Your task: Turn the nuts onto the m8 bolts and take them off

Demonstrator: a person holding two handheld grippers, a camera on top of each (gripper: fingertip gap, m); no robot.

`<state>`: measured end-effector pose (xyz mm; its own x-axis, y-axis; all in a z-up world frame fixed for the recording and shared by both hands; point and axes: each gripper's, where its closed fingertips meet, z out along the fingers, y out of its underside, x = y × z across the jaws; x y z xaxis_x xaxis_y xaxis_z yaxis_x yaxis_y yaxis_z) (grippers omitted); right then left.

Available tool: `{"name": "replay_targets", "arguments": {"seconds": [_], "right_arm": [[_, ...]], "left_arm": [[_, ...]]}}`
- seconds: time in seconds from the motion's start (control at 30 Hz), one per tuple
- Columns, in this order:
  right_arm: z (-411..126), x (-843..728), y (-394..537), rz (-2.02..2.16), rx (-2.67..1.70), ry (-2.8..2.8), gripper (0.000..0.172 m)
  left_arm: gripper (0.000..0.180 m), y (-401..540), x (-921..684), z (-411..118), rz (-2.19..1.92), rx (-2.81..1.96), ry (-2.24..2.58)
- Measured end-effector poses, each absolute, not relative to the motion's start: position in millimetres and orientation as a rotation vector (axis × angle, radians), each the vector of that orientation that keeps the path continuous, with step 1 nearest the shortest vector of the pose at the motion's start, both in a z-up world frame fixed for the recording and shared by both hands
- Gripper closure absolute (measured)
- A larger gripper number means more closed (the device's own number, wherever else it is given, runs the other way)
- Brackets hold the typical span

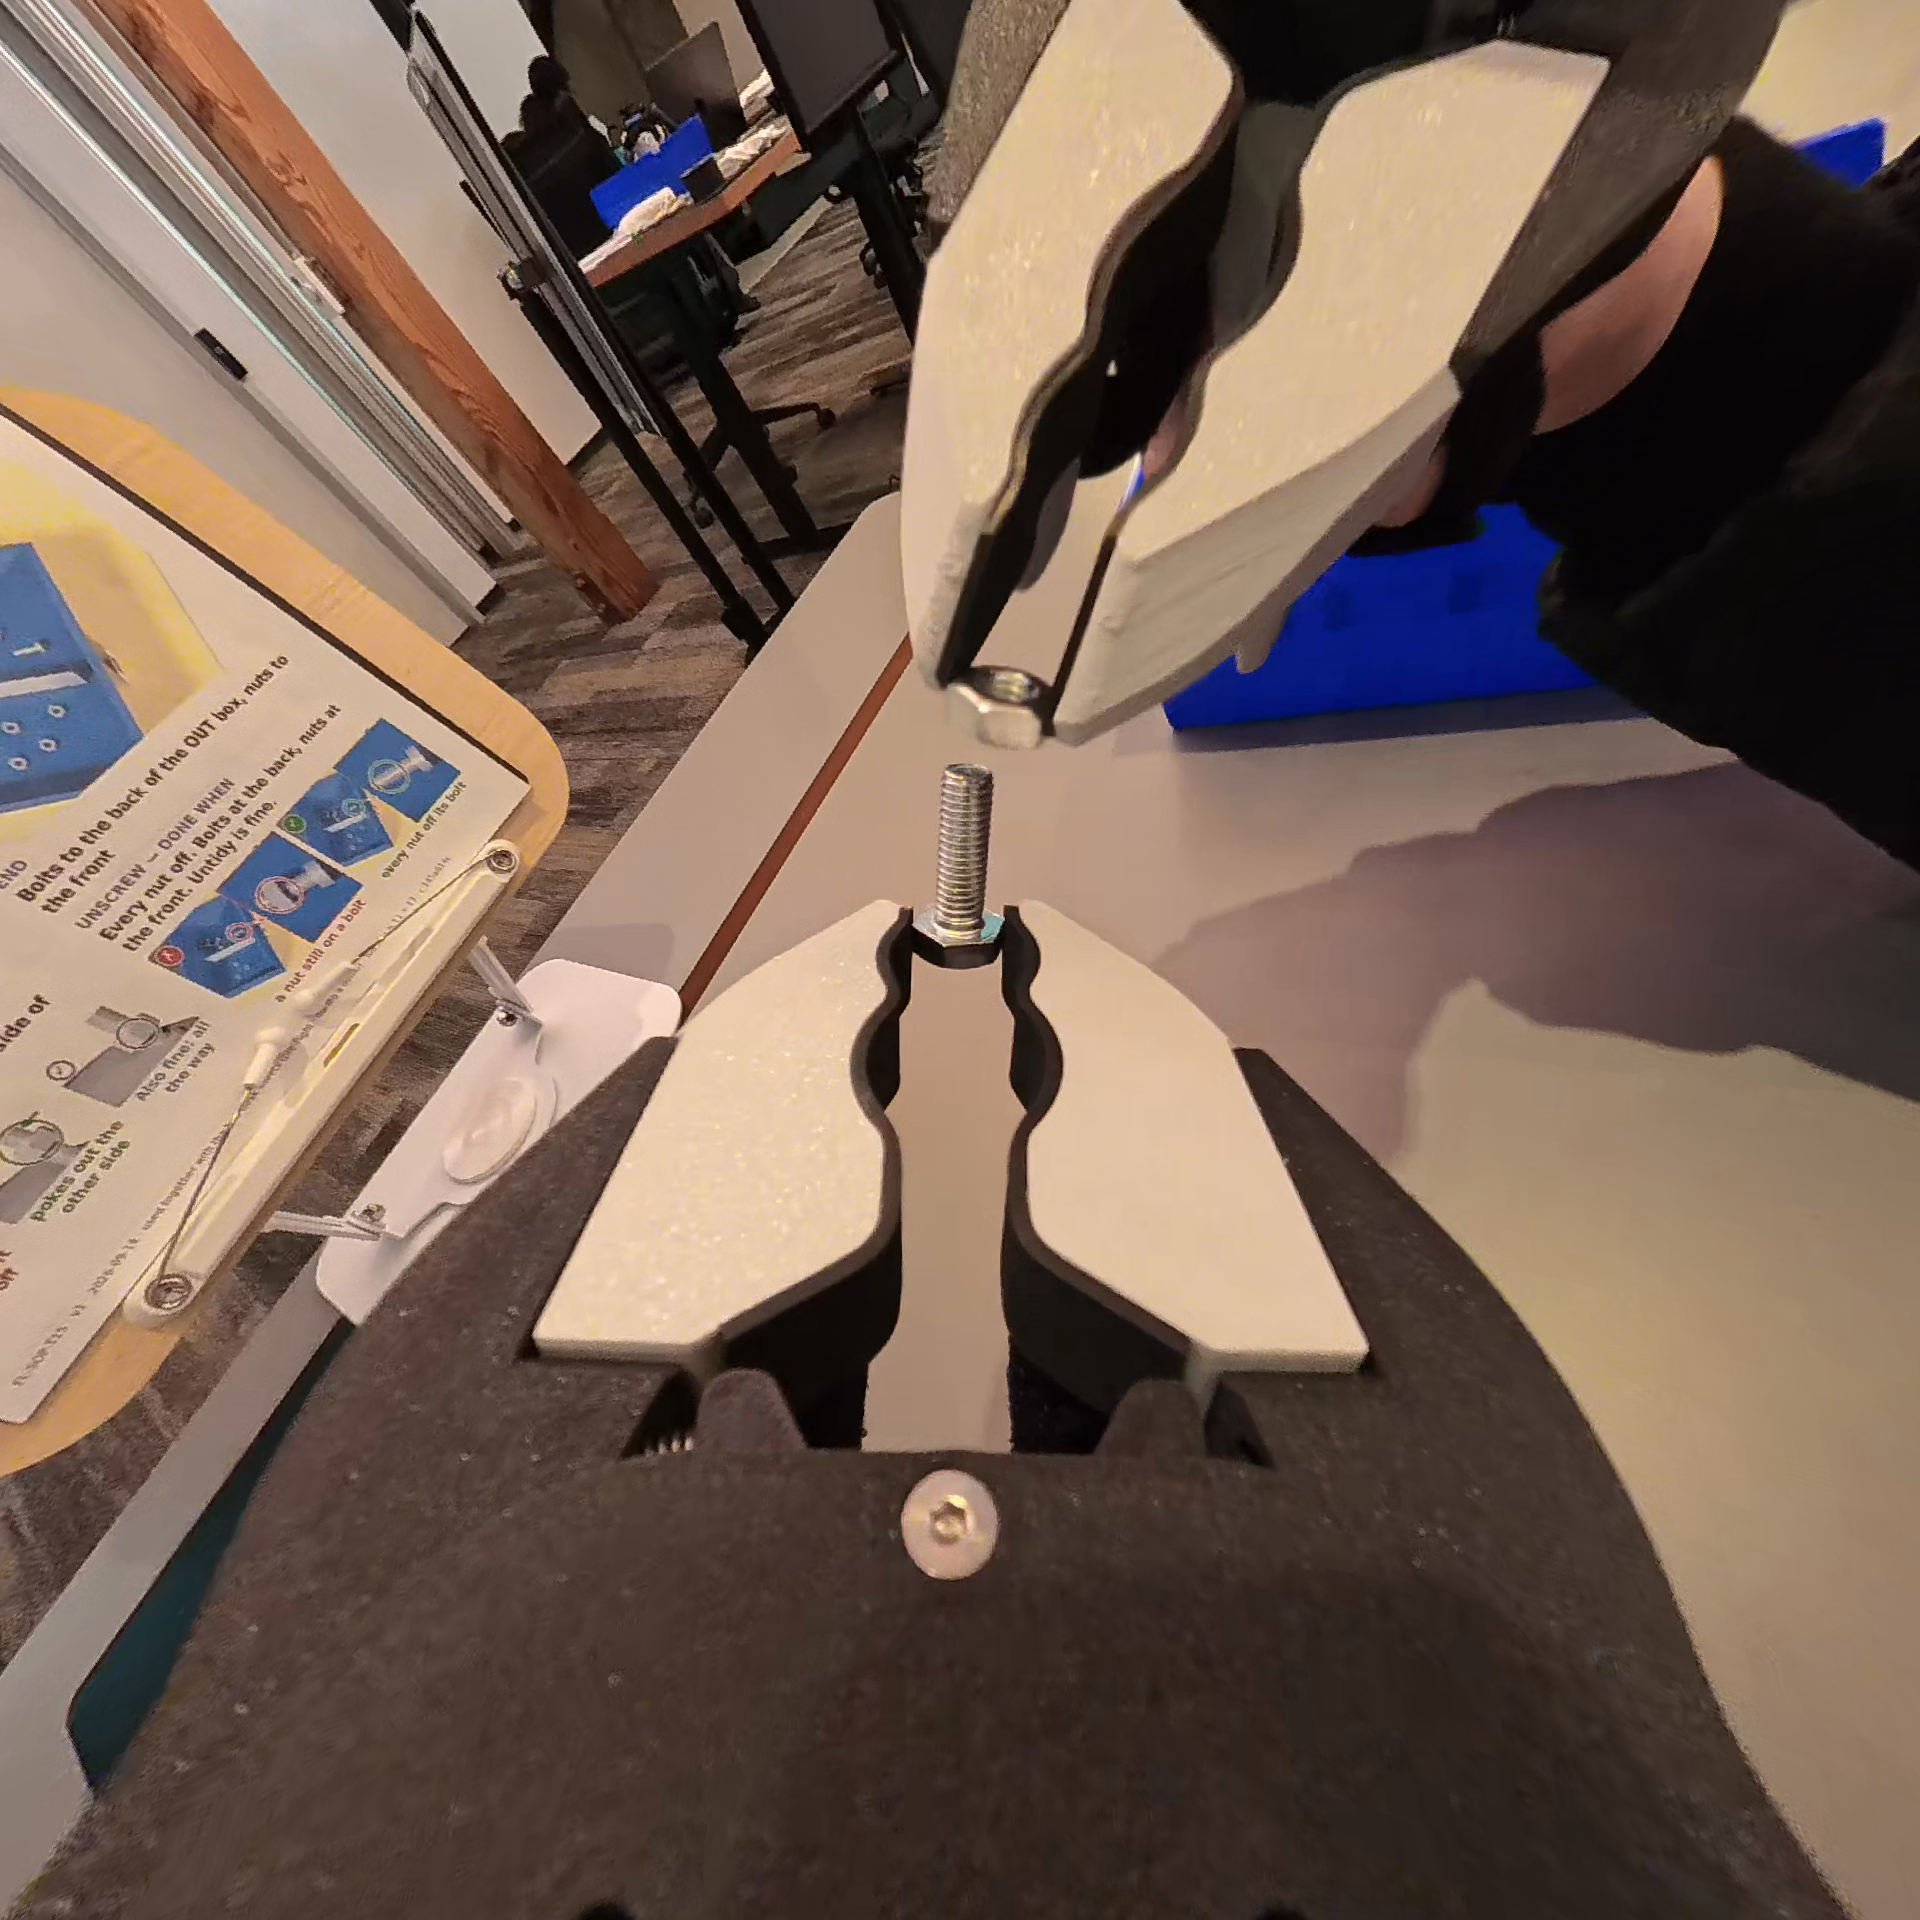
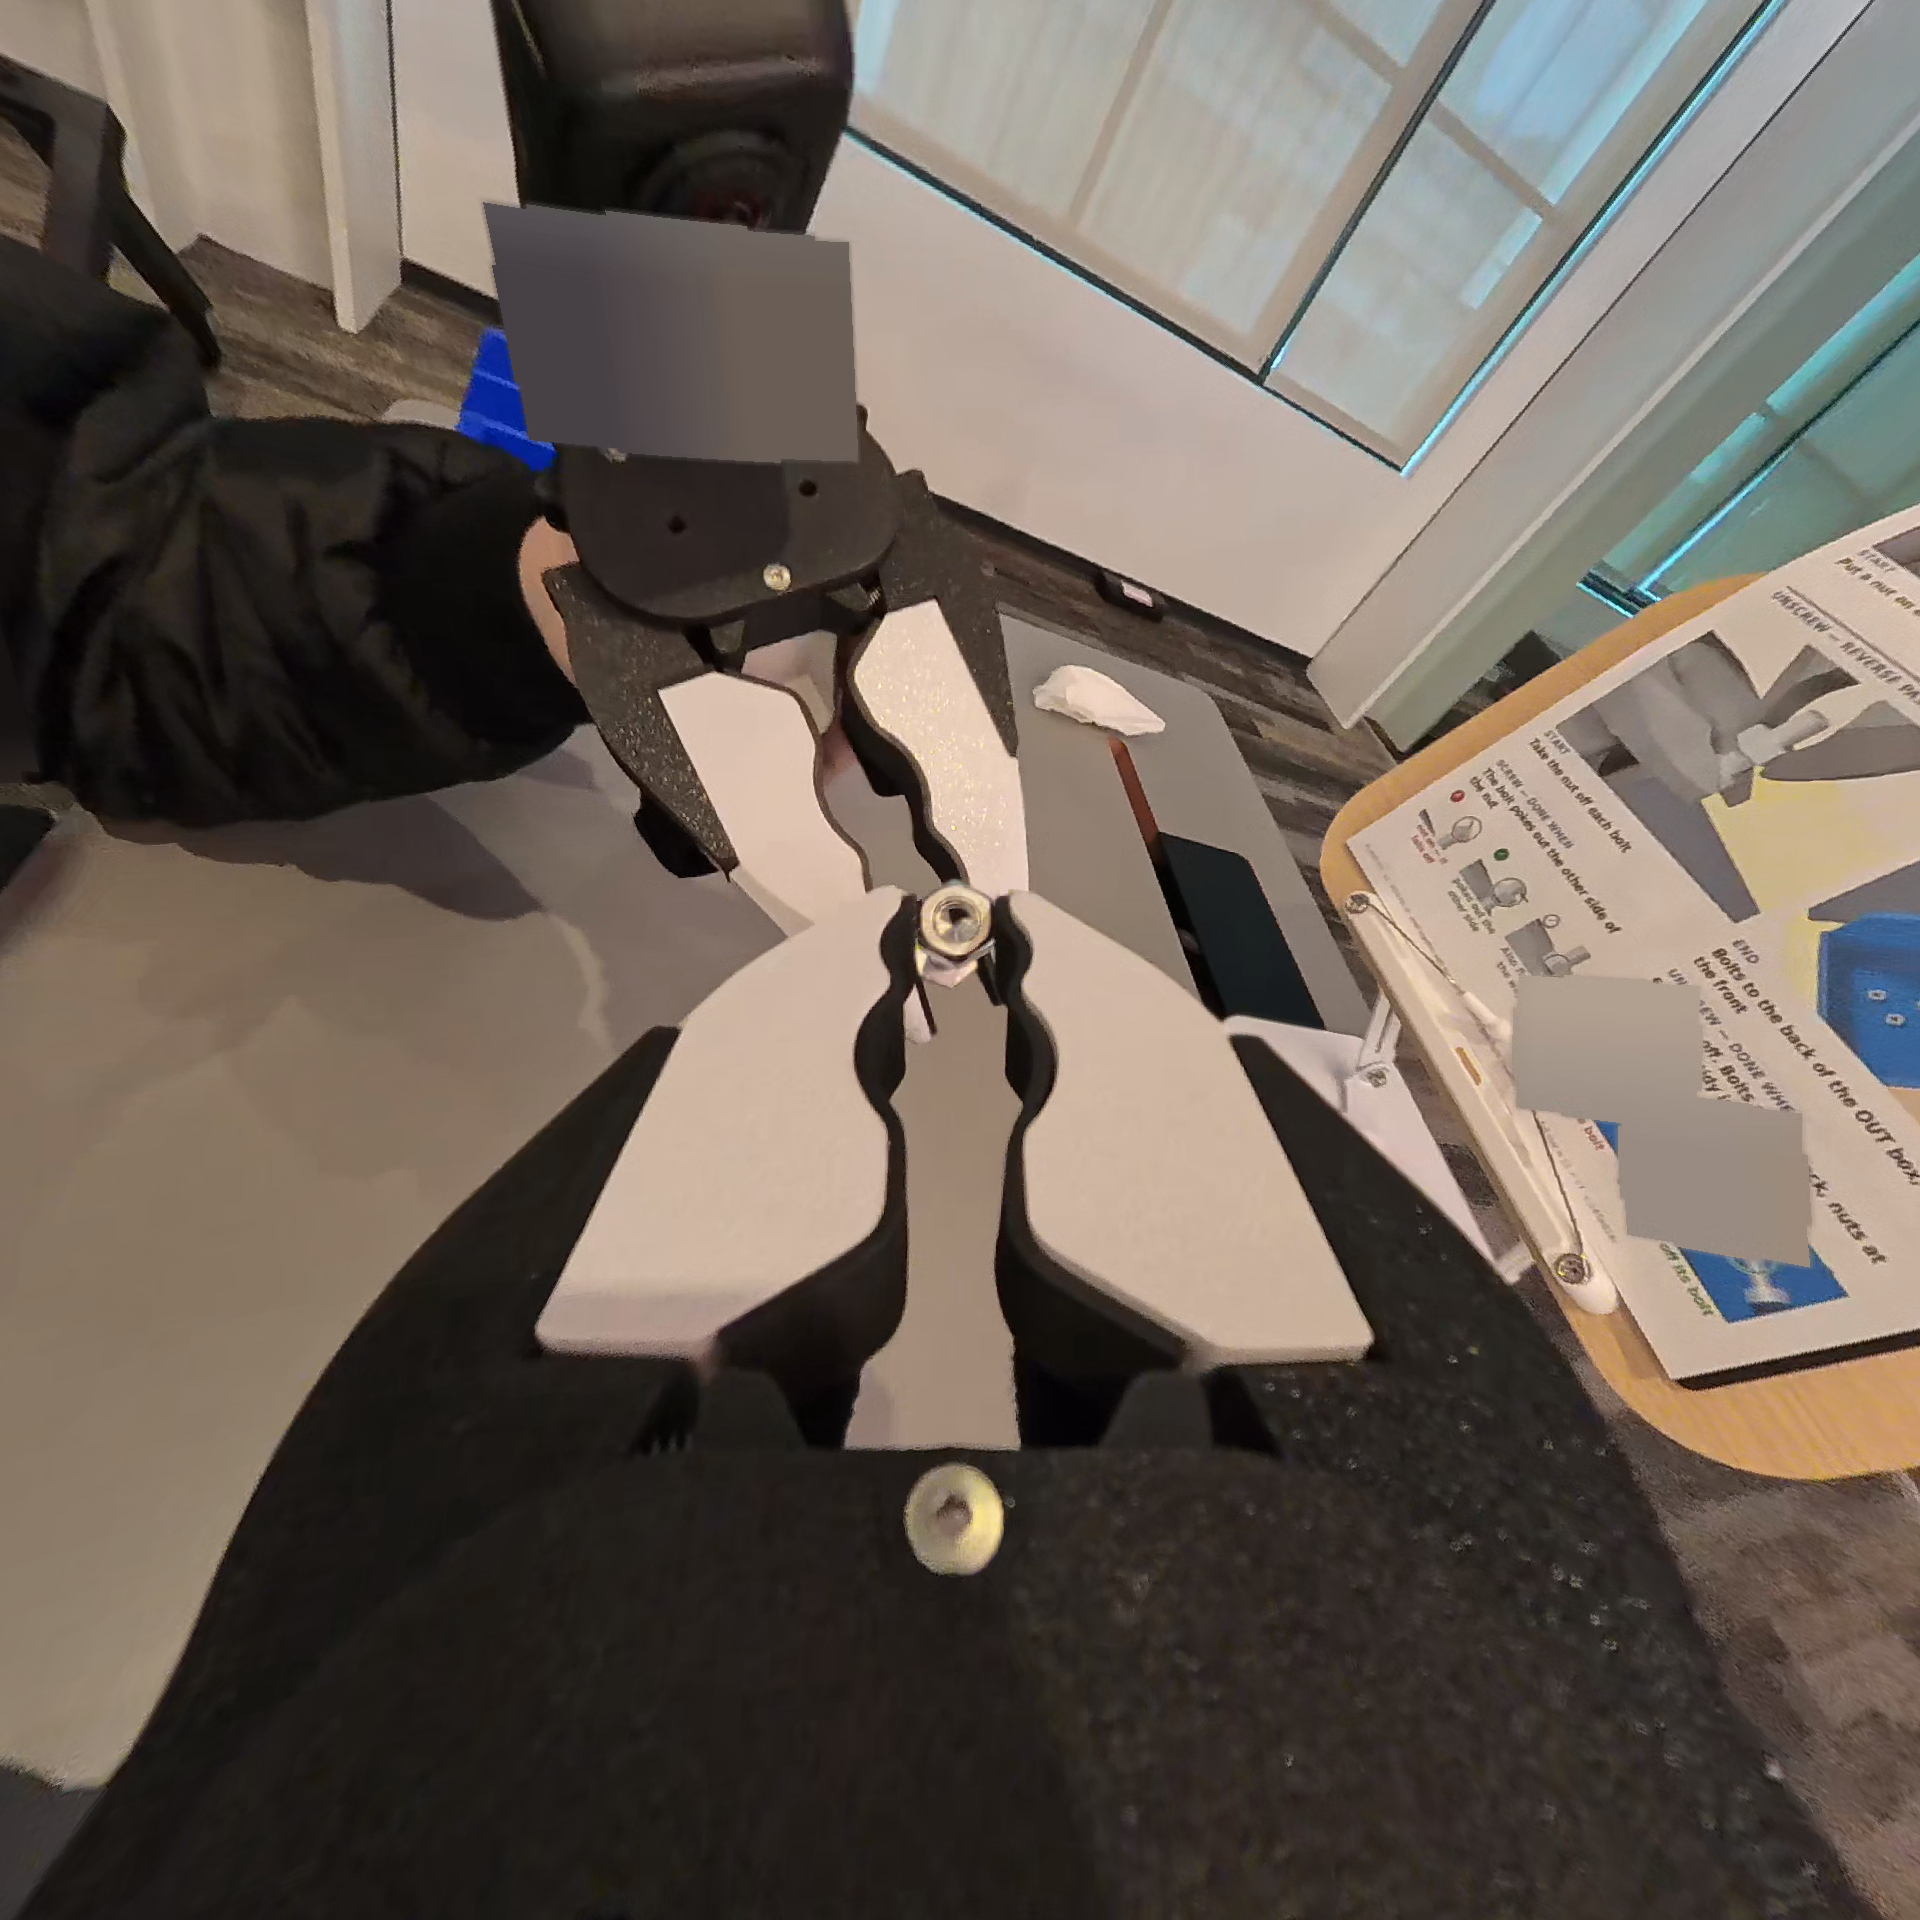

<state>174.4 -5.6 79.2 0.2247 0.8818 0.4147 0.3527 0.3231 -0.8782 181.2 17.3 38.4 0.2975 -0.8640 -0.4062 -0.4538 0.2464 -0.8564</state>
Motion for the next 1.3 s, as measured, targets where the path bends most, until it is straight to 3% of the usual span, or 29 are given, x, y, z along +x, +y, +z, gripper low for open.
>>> {"name": "replay_targets", "arguments": {"seconds": [0.67,1.3], "right_arm": [[79,177,-28,0.701,-1.205,-1.433,0.158],[86,172,-18,0.52,-1.233,-1.378,0.158]], "left_arm": [[0.164,-12,190,45,-0.561,-1.239,1.446],[0.164,-1,185,54,-0.523,-1.277,1.361]]}}
